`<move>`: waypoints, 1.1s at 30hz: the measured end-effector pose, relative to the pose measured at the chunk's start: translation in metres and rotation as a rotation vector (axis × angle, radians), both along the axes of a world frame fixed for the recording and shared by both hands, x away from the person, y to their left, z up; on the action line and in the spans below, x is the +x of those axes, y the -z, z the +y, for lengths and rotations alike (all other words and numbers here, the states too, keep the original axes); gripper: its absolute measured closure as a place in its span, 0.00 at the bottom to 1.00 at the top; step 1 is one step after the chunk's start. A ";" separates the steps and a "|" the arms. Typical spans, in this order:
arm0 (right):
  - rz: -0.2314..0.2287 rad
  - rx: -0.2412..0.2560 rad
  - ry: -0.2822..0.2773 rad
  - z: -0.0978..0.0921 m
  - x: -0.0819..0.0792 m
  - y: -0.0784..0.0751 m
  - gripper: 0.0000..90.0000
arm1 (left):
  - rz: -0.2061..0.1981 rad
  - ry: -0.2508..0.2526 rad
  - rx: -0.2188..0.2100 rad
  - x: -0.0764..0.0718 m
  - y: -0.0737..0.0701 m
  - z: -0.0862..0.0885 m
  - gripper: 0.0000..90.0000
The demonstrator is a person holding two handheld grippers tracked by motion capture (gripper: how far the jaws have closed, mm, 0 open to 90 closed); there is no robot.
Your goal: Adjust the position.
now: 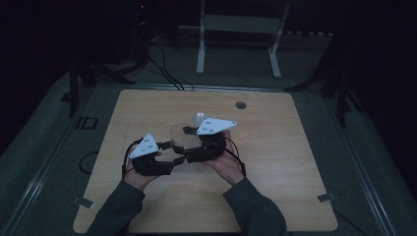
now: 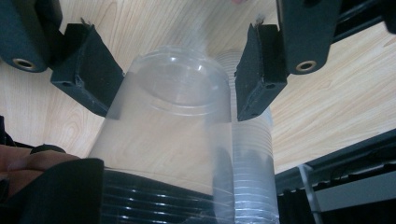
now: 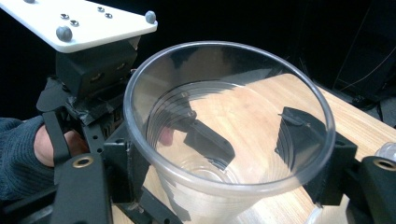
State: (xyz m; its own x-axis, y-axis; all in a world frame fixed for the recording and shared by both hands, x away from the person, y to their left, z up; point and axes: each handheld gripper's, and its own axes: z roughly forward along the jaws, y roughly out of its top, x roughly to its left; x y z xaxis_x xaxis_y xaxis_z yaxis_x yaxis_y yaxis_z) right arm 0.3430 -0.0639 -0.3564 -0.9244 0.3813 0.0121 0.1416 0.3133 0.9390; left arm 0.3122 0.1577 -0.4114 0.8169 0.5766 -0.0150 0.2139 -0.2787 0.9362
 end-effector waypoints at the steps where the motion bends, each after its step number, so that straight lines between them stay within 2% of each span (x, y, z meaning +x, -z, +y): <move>1: 0.001 0.000 -0.001 0.000 0.000 0.000 0.32 | 0.001 0.000 0.000 0.000 0.000 0.000 0.38; 6: 0.002 -0.005 -0.005 0.001 0.000 0.001 0.32 | 0.004 0.007 -0.005 0.000 0.001 -0.001 0.43; 11: 0.012 0.010 -0.008 -0.001 0.001 0.002 0.30 | 0.012 0.016 -0.027 0.000 0.002 -0.001 0.45; 14: 0.040 0.066 -0.030 -0.003 0.002 0.003 0.27 | 0.017 0.022 -0.046 0.001 0.003 -0.001 0.46; 22: 0.053 0.168 -0.048 -0.005 0.004 0.005 0.24 | 0.037 0.044 -0.097 0.002 0.005 -0.003 0.46; 28: 0.033 0.192 -0.052 -0.005 0.002 0.004 0.25 | 0.055 0.062 -0.138 0.002 0.006 -0.004 0.46; 33: 0.020 0.197 -0.048 -0.005 0.002 0.005 0.26 | 0.064 0.072 -0.146 0.003 0.008 -0.005 0.46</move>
